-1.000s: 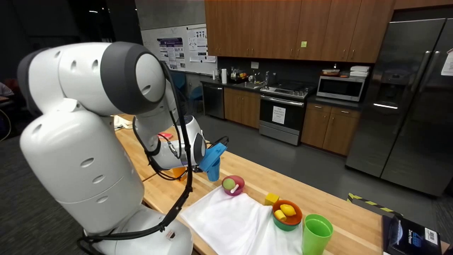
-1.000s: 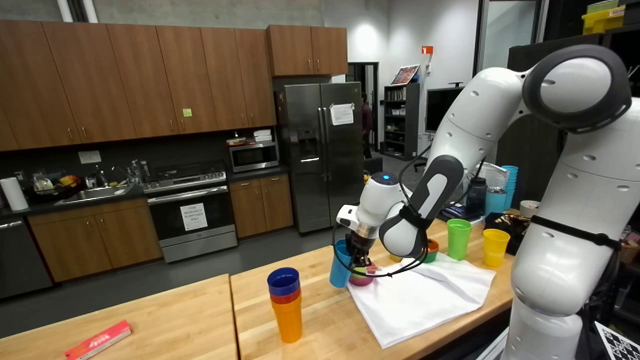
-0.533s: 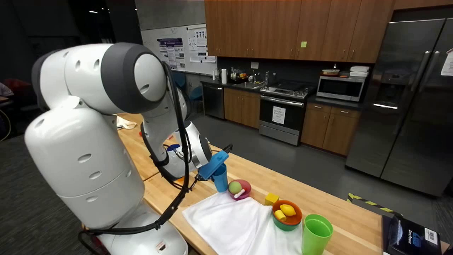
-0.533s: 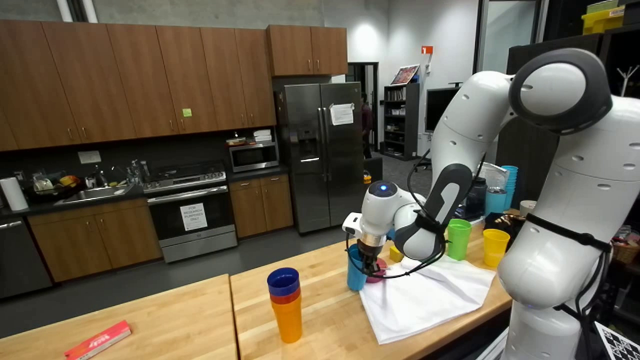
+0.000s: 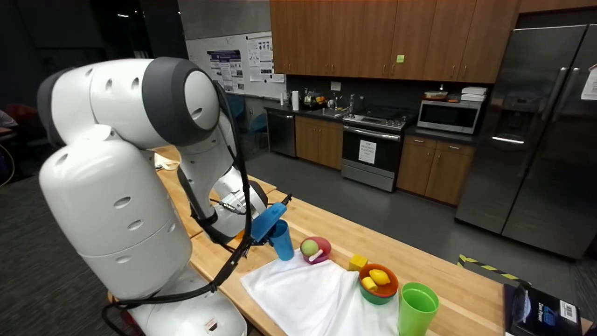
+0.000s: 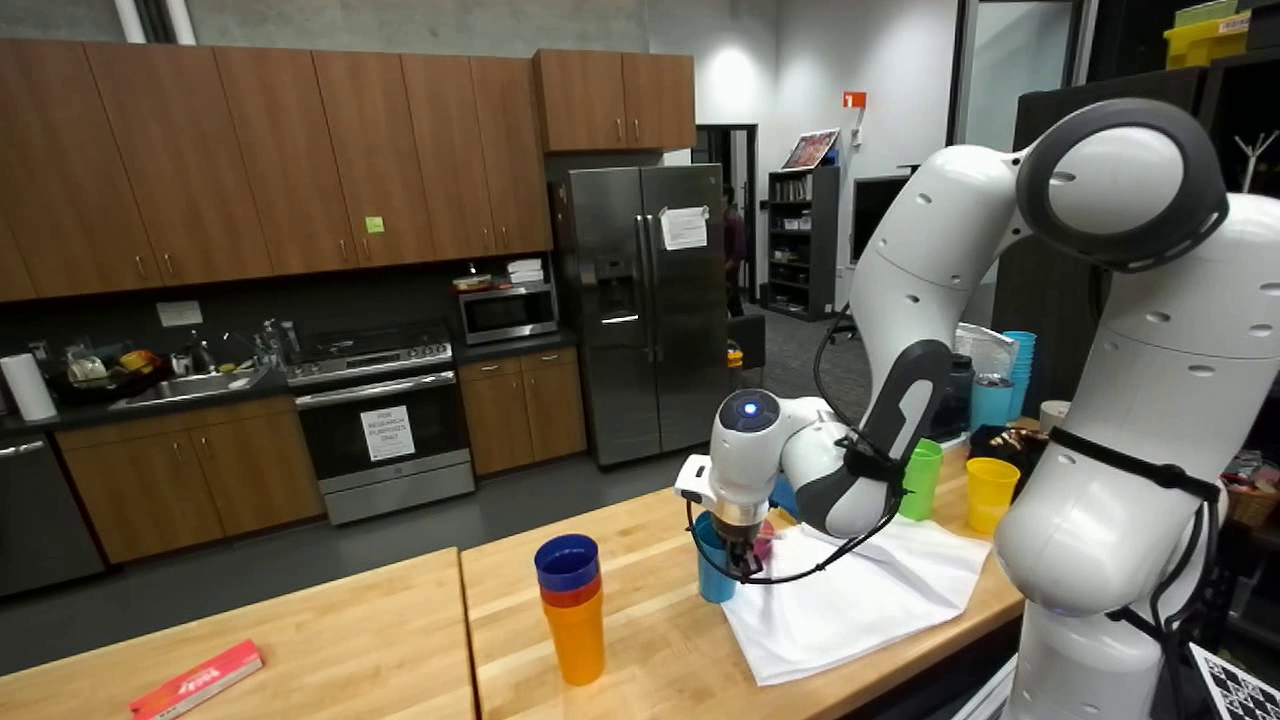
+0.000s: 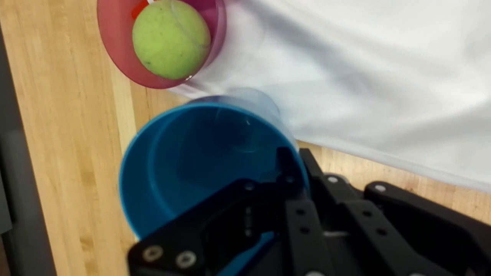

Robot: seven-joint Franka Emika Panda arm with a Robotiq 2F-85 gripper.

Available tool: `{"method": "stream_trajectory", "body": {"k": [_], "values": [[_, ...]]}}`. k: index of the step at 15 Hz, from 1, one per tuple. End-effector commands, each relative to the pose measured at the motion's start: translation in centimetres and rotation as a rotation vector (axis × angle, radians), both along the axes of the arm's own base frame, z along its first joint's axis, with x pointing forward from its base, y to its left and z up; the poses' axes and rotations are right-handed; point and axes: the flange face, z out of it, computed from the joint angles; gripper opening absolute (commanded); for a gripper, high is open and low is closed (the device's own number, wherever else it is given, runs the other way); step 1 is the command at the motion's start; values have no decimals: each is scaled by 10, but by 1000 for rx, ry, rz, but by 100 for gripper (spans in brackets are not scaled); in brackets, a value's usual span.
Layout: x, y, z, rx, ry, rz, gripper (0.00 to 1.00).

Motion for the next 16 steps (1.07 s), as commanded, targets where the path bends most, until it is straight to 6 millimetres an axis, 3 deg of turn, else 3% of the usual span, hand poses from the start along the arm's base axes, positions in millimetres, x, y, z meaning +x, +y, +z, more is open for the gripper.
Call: {"method": "stream_trajectory", "body": {"k": [1,10,16], "values": [[8,10,-7,15,6,6,2],[40,25,-12,61,72,-99,2],[41,44,-7,97,107,-167,2]]}}
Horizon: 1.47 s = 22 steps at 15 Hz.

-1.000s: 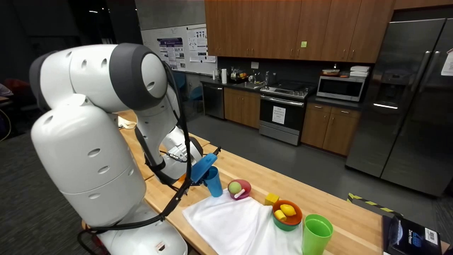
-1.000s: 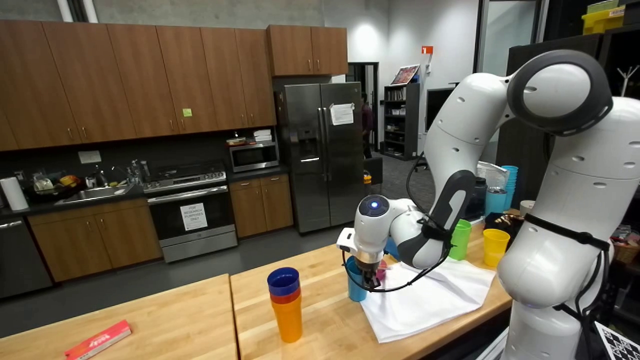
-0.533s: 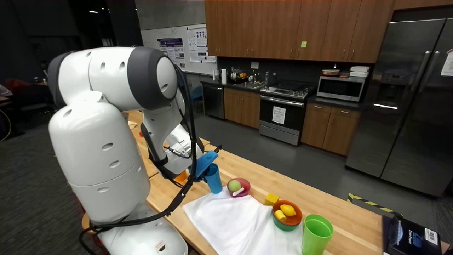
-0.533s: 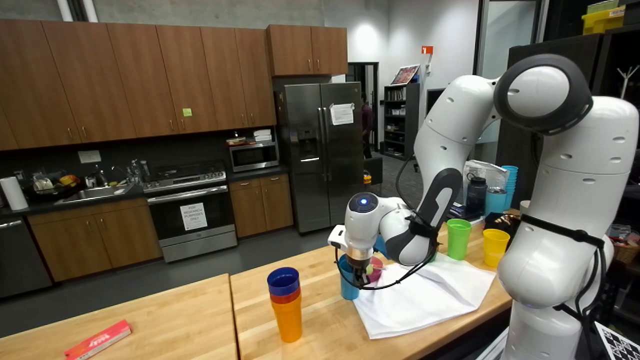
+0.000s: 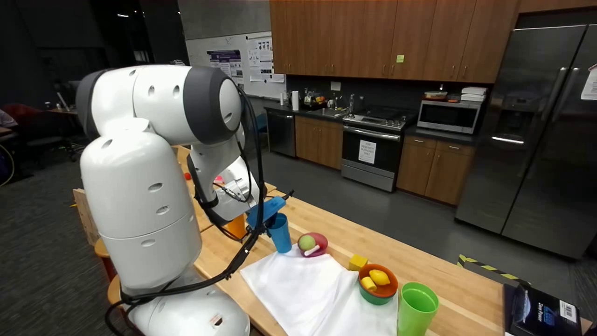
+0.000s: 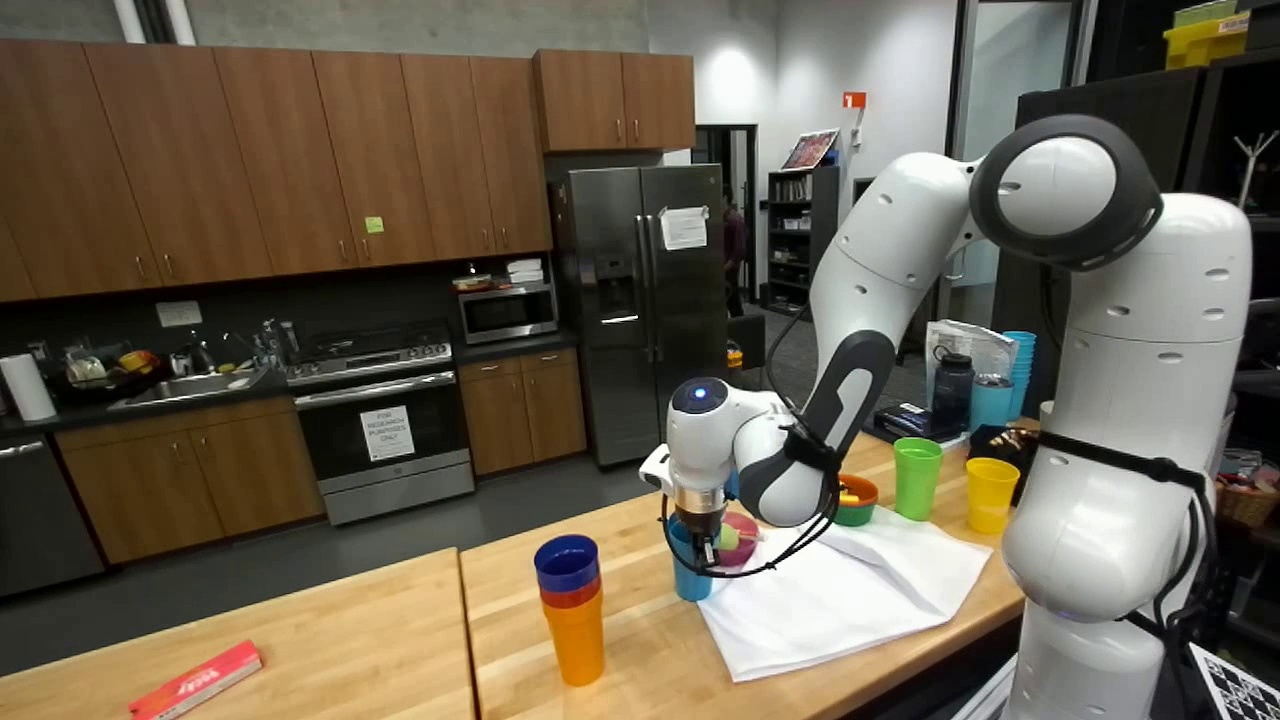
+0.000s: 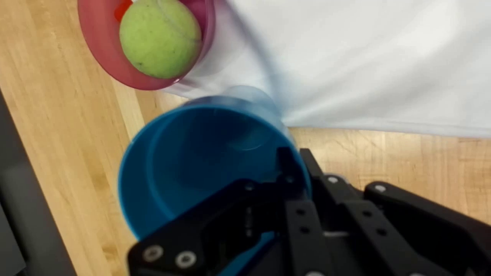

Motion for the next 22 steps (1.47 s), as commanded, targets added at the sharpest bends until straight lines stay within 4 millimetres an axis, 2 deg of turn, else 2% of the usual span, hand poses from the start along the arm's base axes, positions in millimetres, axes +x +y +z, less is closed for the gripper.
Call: {"method": "stream_trajectory", "body": {"k": [1,6,13,22], "values": [[-7,19,-11,37,60,-2,2],[-13,40,-3,84,78,2,2],[-14,52,7,116,88,4,2],[-23,72,45,144,94,34,2]]}}
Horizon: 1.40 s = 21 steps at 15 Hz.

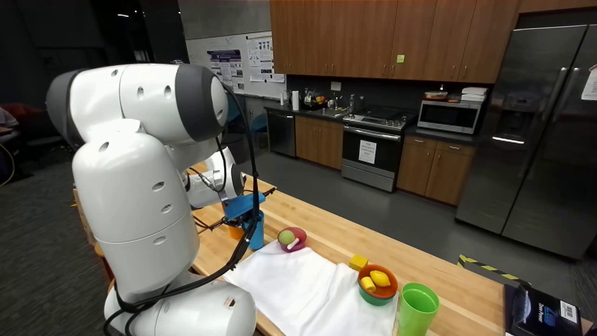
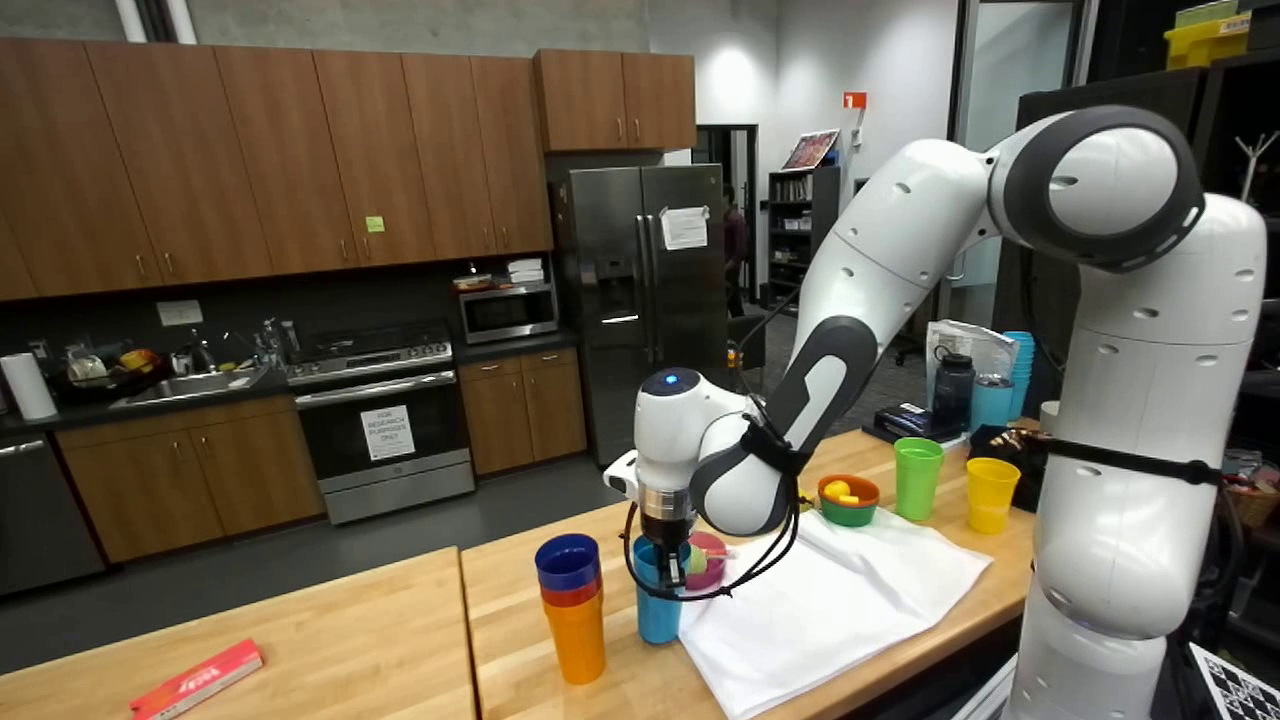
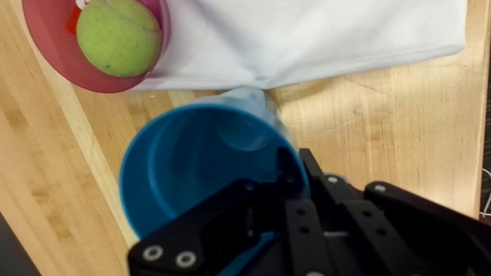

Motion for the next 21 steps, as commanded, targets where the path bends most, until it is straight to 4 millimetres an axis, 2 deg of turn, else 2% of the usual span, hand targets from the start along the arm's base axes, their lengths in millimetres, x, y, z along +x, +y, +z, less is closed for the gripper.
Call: {"method": "stream_trajectory", "body": {"k": [1,7,13,15,21], "values": [[-3,4,26,13,-26,39,2],[9,1,46,-1,-125,90,2],[32,-10,53,-76,-141,68,2],[39,-12,50,-80,-133,60,2],[46,-14,26,-74,-69,40,2]]}}
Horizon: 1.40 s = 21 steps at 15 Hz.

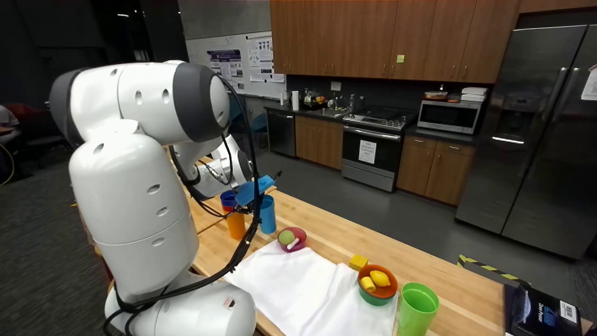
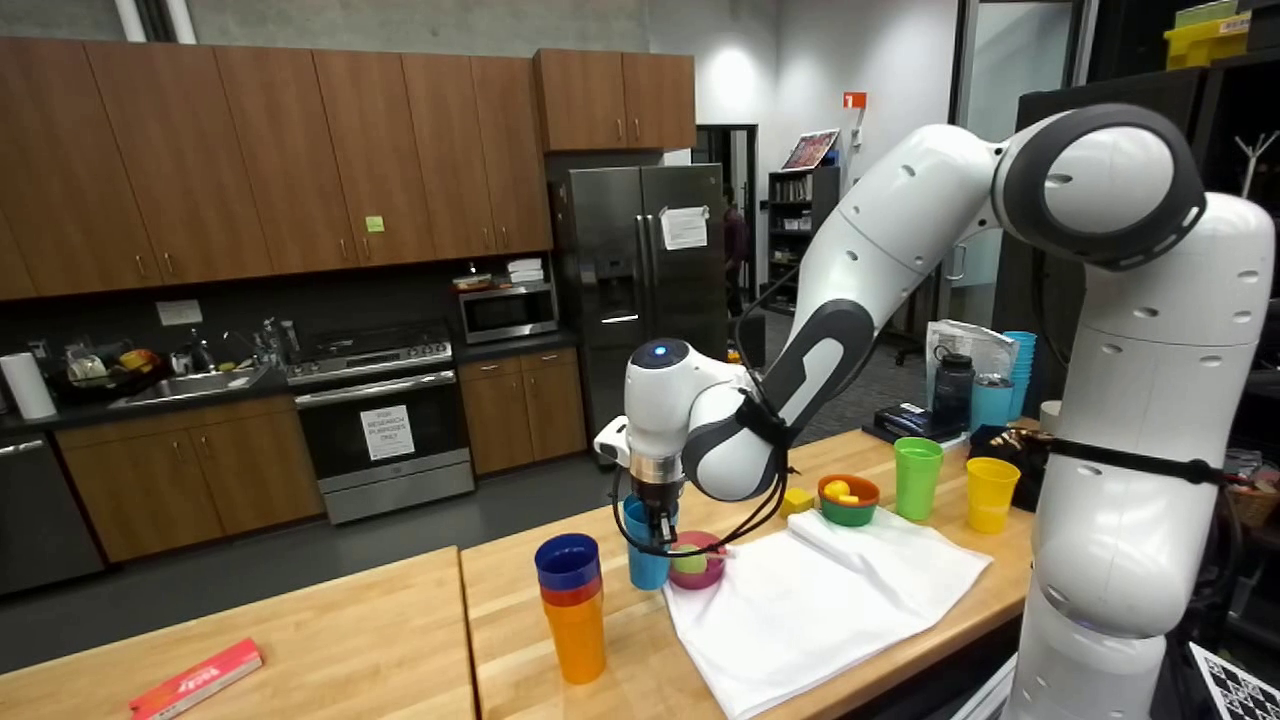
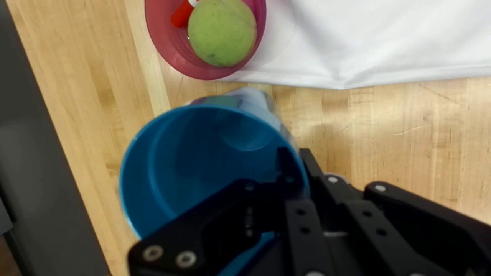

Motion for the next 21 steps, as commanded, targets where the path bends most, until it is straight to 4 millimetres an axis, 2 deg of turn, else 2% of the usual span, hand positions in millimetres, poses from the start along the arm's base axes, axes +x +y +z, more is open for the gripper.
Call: {"method": "stream_trajectory", "body": {"k": [1,11,15,16,17,21], "values": [[11,-3,-11,7,25,-18,2],[18,-9,-52,110,111,-68,2],[21,-17,-54,113,104,-85,2],[21,-18,-53,103,103,-84,31],[20,-11,-46,108,96,-87,7],[19,-14,-54,103,111,-94,30]]}}
